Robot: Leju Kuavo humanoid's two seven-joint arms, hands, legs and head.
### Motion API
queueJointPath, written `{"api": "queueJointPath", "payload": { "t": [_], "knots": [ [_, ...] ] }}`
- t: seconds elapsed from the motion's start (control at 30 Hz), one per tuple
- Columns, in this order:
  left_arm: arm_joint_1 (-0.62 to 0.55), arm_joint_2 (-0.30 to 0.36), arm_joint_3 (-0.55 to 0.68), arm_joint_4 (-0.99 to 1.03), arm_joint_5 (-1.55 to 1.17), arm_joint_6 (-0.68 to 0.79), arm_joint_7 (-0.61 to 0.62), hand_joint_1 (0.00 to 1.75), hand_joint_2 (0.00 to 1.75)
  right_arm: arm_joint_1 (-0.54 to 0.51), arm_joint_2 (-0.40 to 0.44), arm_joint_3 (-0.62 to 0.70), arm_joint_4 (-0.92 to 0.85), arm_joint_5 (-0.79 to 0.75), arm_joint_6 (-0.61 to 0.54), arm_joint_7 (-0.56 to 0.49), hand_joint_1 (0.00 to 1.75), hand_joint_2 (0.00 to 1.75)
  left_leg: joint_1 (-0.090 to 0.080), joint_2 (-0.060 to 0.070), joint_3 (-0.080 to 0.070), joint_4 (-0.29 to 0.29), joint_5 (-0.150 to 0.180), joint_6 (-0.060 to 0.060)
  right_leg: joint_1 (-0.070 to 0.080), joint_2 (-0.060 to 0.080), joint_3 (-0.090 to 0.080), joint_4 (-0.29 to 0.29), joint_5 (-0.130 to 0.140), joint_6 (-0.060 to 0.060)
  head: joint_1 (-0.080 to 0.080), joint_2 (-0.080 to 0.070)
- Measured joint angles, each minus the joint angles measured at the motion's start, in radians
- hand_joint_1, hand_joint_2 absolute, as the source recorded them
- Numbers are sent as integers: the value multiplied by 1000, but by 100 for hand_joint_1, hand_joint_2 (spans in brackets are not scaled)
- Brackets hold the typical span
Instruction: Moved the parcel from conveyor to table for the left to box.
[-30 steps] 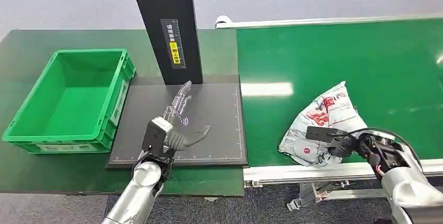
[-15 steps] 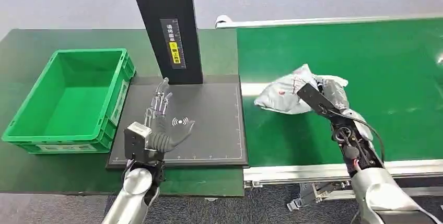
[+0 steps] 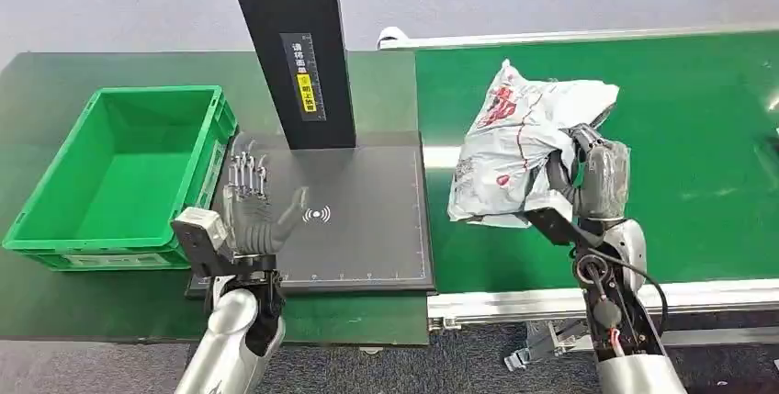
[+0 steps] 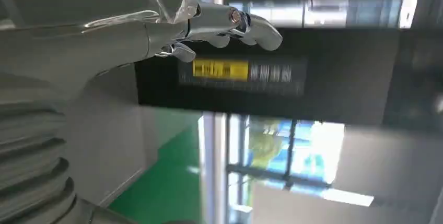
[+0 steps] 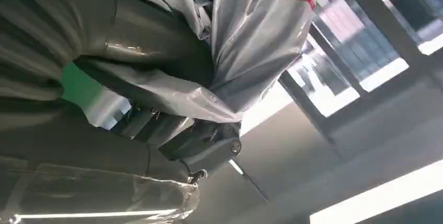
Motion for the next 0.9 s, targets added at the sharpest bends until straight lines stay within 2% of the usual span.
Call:
{"api": "queueJointPath", "payload": {
  "t": [0.13,0.2,0.33,0.4,0.5,0.67,0.7,0.73,0.77,0.8,0.9],
  "knots": [
    [-9,2,10,5,35,-37,-4,0,175,7,0,142,-9,246,-22,11,175,175,0,1,0,0,0,0,0,1,0,0,0,0,0,0],
    [-12,3,10,12,40,-52,-11,0,175,3,1,244,8,301,-7,16,175,175,0,1,0,0,0,0,0,1,0,0,0,0,0,0],
    [-27,2,9,23,45,-70,-12,0,175,-52,14,461,121,317,114,30,175,175,0,1,1,0,0,0,0,1,0,0,0,0,0,0],
    [-36,2,10,29,45,-71,-10,0,175,-72,25,543,181,305,133,29,175,175,0,0,1,0,0,0,0,0,0,0,0,0,0,0],
    [-42,2,10,34,45,-71,-10,0,175,-103,39,630,257,280,163,12,175,175,0,0,1,0,0,0,0,0,0,0,0,0,0,0],
    [-46,2,11,37,44,-73,-6,0,175,-145,56,710,331,211,145,-10,171,175,0,0,1,0,0,0,0,0,0,0,0,0,0,0],
    [-46,2,11,37,41,-73,-5,0,175,-152,58,721,340,200,134,-10,117,175,0,0,1,0,0,0,0,0,0,0,0,0,0,0],
    [-45,2,12,37,38,-73,-2,0,175,-156,60,730,348,190,117,-8,54,175,0,0,1,0,0,0,0,0,0,0,0,0,0,0],
    [-45,2,12,37,36,-73,-1,0,175,-160,62,734,354,181,108,-5,7,175,0,0,1,0,0,0,0,0,0,0,0,0,0,0],
    [-45,2,13,37,36,-73,0,0,175,-164,64,737,358,167,92,2,2,175,0,0,1,0,0,0,0,0,0,0,0,0,0,0],
    [-44,3,16,37,32,-70,1,0,175,-180,69,735,366,115,38,26,0,175,0,0,1,0,0,0,0,0,0,0,0,0,0,0]
  ]
}}
